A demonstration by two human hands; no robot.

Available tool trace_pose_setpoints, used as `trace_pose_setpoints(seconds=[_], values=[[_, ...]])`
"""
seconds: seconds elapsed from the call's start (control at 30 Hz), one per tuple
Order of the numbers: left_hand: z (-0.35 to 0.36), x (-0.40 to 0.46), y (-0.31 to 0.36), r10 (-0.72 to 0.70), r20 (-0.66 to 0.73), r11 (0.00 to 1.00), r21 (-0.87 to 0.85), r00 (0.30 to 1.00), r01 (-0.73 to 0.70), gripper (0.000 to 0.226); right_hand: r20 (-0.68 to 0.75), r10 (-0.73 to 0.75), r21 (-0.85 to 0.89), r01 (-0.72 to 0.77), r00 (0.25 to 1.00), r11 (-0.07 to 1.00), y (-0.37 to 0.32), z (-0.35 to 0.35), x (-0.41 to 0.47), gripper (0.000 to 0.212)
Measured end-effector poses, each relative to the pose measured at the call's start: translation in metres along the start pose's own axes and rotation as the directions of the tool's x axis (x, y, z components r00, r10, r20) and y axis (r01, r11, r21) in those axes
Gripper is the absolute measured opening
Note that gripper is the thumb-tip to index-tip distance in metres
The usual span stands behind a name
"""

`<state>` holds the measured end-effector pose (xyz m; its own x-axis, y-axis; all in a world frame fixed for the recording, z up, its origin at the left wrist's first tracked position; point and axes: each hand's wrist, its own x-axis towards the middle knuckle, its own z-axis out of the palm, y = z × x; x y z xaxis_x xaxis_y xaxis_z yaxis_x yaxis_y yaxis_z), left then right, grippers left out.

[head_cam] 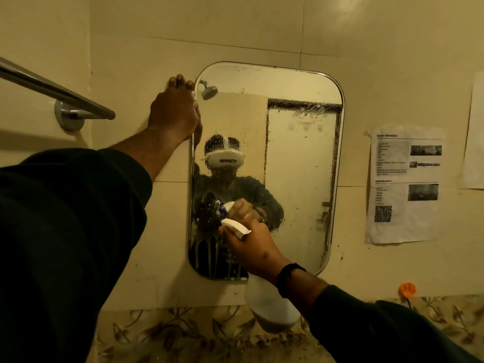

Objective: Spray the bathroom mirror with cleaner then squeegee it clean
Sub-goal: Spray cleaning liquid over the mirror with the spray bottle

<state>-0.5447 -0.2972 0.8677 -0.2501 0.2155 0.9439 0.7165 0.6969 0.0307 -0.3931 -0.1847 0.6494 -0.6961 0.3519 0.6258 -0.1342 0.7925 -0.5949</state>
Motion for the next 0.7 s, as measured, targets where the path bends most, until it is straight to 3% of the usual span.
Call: trace_pose_setpoints(seconds=[0.17, 0.43, 0.7], values=[[-0.001, 0.000, -0.001, 0.006, -0.004, 1.000, -0.005, 1.000, -0.006, 0.032, -0.049, 0.015, -0.061, -0.018, 0.999, 0.998, 0.004, -0.006, 0.000, 0.028], [-0.001, -0.001, 0.000, 0.013, -0.001, 1.000, 0.011, 1.000, -0.013, 0.033, -0.132, 0.096, 0.101, -0.083, 0.987, 0.991, 0.023, -0.021, -0.015, 0.025], [-0.002, 0.000, 0.001, 0.013, 0.008, 1.000, 0.027, 1.000, -0.014, 0.032, -0.214, 0.130, 0.047, -0.122, 0.968, 0.991, 0.039, -0.039, -0.017, 0.024]])
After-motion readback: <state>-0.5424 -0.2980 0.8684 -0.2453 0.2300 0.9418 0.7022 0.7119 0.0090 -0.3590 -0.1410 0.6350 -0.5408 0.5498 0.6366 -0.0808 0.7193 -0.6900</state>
